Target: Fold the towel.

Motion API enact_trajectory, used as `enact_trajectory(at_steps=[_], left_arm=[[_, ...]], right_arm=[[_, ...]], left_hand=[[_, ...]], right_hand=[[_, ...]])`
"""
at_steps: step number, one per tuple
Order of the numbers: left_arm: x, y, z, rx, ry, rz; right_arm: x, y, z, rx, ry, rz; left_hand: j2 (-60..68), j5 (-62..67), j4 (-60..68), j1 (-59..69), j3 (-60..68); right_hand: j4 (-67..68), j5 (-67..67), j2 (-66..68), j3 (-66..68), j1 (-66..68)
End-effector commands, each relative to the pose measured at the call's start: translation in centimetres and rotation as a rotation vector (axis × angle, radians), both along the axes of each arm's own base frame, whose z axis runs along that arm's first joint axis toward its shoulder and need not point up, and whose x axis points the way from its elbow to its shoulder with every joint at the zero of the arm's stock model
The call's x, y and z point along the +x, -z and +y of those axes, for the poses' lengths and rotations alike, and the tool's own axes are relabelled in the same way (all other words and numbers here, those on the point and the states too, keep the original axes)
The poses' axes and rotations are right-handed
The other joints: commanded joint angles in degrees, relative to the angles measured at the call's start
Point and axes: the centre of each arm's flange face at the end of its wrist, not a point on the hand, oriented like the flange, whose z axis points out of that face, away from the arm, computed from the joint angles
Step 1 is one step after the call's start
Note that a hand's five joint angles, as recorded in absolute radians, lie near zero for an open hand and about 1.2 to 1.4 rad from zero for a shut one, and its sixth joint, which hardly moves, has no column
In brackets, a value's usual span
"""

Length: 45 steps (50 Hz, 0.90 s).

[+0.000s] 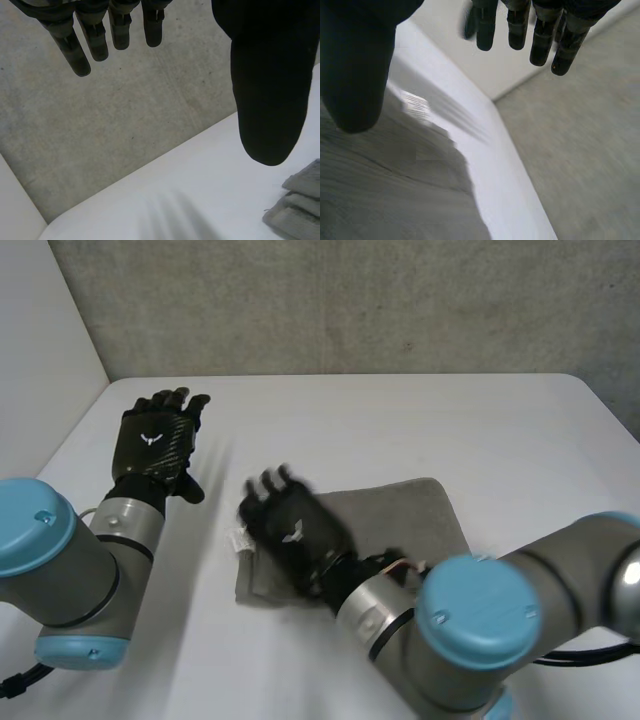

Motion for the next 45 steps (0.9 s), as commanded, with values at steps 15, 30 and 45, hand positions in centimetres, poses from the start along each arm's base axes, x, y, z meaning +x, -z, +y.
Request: enact_trajectory(at_steps=[15,30,45], left_arm=[[-5.9,1.8,4.4,0.03,0.208,-0.021],[-4.8,3.0,4.1,0.069,0.176,-0.04],[-3.1,0.7,2.5,0.017,0.105,-0.005]], right_arm=[[-13.8,1.6,-7.7,0.548,0.474,-0.042],[-15.7,2.9,-10.1,0.434,0.545,0.014],[-2.7,-2.2,-1.7,0.108,0.091,0.037]], left_hand=[[0.8,-1.6,0.6,0.2,0.5],[0.8,-1.6,0.6,0.2,0.5],[0.6,-1.8,0.4,0.0,0.3]], right_hand=[[4.0,3.8,4.3,5.0,5.3],[66.7,66.5,67.1,67.8,68.0],[66.7,66.5,67.1,67.8,68.0]])
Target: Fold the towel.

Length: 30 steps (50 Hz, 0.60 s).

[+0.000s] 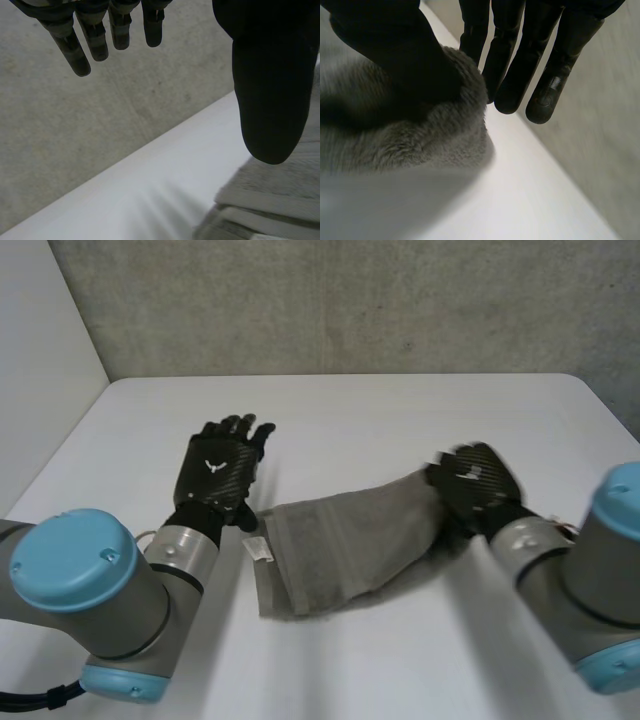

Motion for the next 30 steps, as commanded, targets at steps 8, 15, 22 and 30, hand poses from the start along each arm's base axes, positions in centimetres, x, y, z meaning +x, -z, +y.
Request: enact_trajectory(at_steps=[8,15,22,30], left_arm=[[4.0,-1.6,-3.2,-0.024,-0.177,0.029],[4.3,-1.7,-3.3,-0.024,-0.187,0.032],[3.4,-1.8,-2.5,-0.023,-0.153,0.038],[0.8,-1.5,0.9,0.055,-0.037,0.066]], right_arm=[[12.8,4.7,15.0,-0.068,-0.585,0.15],[13.0,5.1,14.7,-0.044,-0.535,0.142],[11.4,0.2,11.2,0.044,-0.37,-0.105],[7.6,-2.1,4.8,0.287,-0.16,-0.396]], left_hand=[[0.6,-1.8,0.5,0.0,0.4],[0.6,-1.8,0.5,0.0,0.4],[0.8,-1.6,0.6,0.2,0.5],[1.3,-1.1,1.1,0.7,1.0]], right_hand=[[11.8,13.7,12.6,12.1,26.7],[-27.8,-25.9,-27.0,-27.5,-12.9],[-58.2,-56.3,-57.4,-57.9,-43.3],[-58.2,-56.3,-57.4,-57.9,-43.3]])
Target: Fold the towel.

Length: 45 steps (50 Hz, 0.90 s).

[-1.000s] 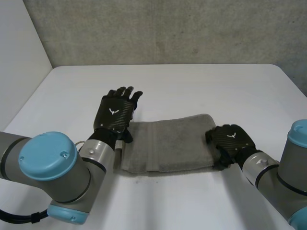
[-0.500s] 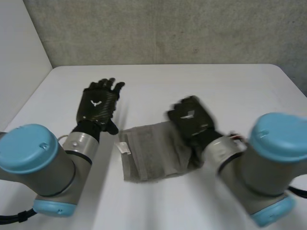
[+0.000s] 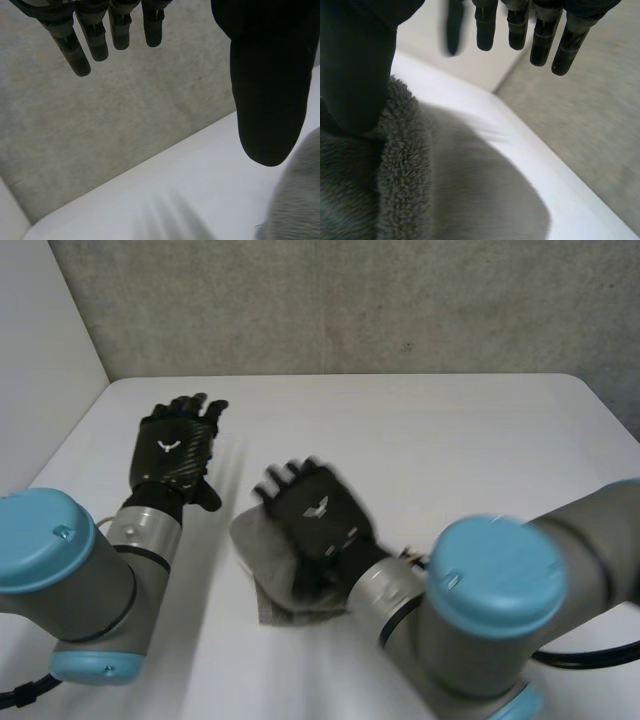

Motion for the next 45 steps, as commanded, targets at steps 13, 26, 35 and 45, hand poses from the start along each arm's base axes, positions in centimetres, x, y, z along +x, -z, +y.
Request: enact_trajectory(at_steps=[13,26,35,45], left_arm=[[-3.2,4.1,5.1,0.345,0.146,0.024],[-3.4,5.5,4.4,0.376,0.133,0.005],[-2.2,2.0,2.7,0.294,0.086,0.074],[-3.5,-0.3,3.1,0.294,0.171,0.217]], right_arm=[[-3.8,3.9,-7.3,0.573,0.178,-0.062],[-4.4,1.7,-8.0,0.57,0.181,-0.084],[-5.4,-1.6,-9.0,0.531,0.189,-0.132],[-5.4,-2.9,-10.1,0.56,0.209,-0.205]], left_hand=[[1.5,-0.9,1.3,0.9,1.2],[1.5,-0.9,1.3,0.9,1.2],[1.6,-0.8,1.5,1.0,1.4],[3.8,1.4,3.7,3.2,3.6]], right_hand=[[-3.2,-3.4,-2.9,-2.3,-1.9],[-3.2,-3.4,-2.9,-2.3,-1.9],[-3.2,-3.4,-2.9,-2.3,-1.9],[-3.2,-3.4,-2.9,-2.3,-1.9]])
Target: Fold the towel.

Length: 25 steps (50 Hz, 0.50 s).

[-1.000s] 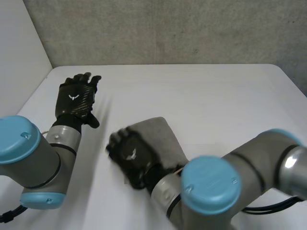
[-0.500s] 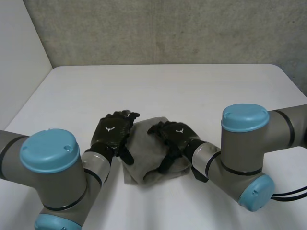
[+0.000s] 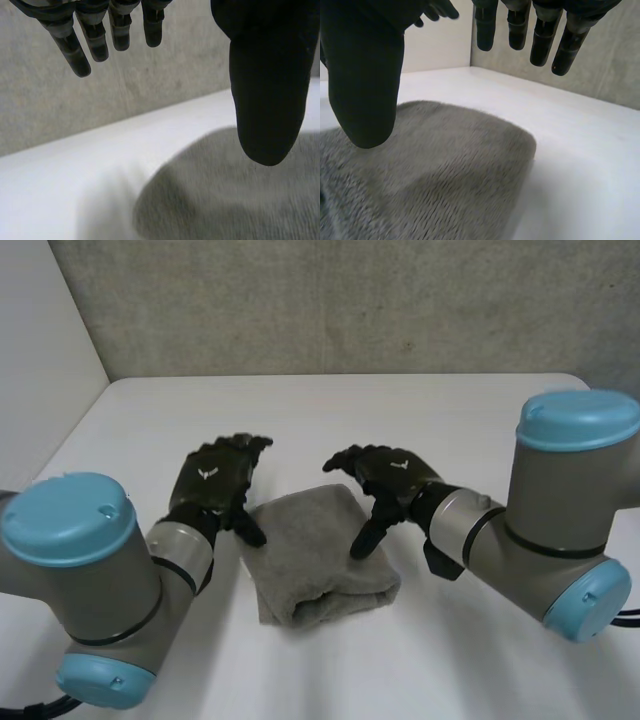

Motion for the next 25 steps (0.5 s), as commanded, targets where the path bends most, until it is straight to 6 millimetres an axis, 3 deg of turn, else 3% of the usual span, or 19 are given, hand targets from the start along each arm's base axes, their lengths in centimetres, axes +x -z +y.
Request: enact_trajectory(at_steps=[1,4,8,14,25], left_arm=[[-1.0,-0.7,0.3,0.038,0.049,0.112],[-1.4,0.7,0.1,0.1,0.064,0.118],[-1.6,2.8,-0.2,0.177,0.056,0.075],[-0.9,4.2,-0.1,0.241,0.03,0.031],[0.3,5.7,-0.4,0.244,0.014,-0.081]], right_arm=[[0.1,-0.3,-0.7,0.033,0.022,-0.046],[0.2,0.6,-0.8,0.057,0.024,-0.043],[0.6,3.5,-0.8,0.114,0.016,-0.001],[0.9,6.4,-1.2,0.156,0.019,0.045],[0.6,6.5,-1.9,0.042,-0.005,0.143]], left_hand=[[2.9,1.4,3.0,3.0,3.0],[3.1,1.6,3.2,3.2,3.1],[3.1,1.6,3.2,3.2,3.1],[3.1,1.6,3.2,3.2,3.1],[2.9,1.4,3.0,3.0,3.0]], right_hand=[[-3.2,-3.2,-2.9,-2.3,-1.9],[-3.2,-3.2,-2.9,-2.3,-1.9],[-3.2,-3.2,-2.9,-2.3,-1.9],[-3.2,-3.2,-2.9,-2.3,-1.9],[-3.2,-3.2,-2.9,-2.3,-1.9]])
